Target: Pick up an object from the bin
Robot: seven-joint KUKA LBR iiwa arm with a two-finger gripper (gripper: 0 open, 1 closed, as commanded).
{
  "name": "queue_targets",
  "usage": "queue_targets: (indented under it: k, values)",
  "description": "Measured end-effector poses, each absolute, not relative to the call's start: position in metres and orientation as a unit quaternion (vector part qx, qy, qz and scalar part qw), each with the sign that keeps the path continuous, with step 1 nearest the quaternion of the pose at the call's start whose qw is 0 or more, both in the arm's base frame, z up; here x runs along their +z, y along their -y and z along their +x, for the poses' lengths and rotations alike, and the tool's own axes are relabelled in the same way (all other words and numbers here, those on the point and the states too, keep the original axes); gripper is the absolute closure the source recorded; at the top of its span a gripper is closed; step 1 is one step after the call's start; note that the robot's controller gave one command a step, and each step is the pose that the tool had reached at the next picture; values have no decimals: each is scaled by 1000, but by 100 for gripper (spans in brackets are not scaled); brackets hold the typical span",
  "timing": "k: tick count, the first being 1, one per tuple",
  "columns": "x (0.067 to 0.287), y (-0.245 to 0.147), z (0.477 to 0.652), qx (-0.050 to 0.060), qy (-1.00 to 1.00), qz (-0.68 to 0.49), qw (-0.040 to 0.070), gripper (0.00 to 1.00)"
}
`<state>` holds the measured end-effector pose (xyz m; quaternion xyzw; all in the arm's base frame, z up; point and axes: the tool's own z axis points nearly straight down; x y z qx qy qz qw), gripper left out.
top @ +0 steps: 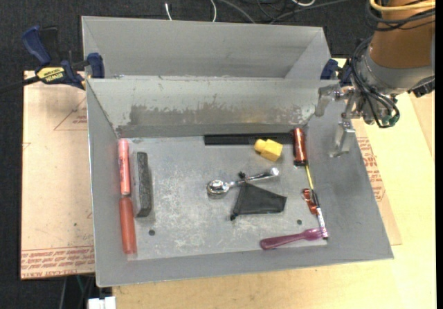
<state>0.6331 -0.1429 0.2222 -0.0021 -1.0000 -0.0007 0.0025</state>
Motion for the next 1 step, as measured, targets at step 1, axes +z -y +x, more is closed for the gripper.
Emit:
queue_targets:
  k: [1]
  values:
    - [228,142,634,0,1000,0,-1,0]
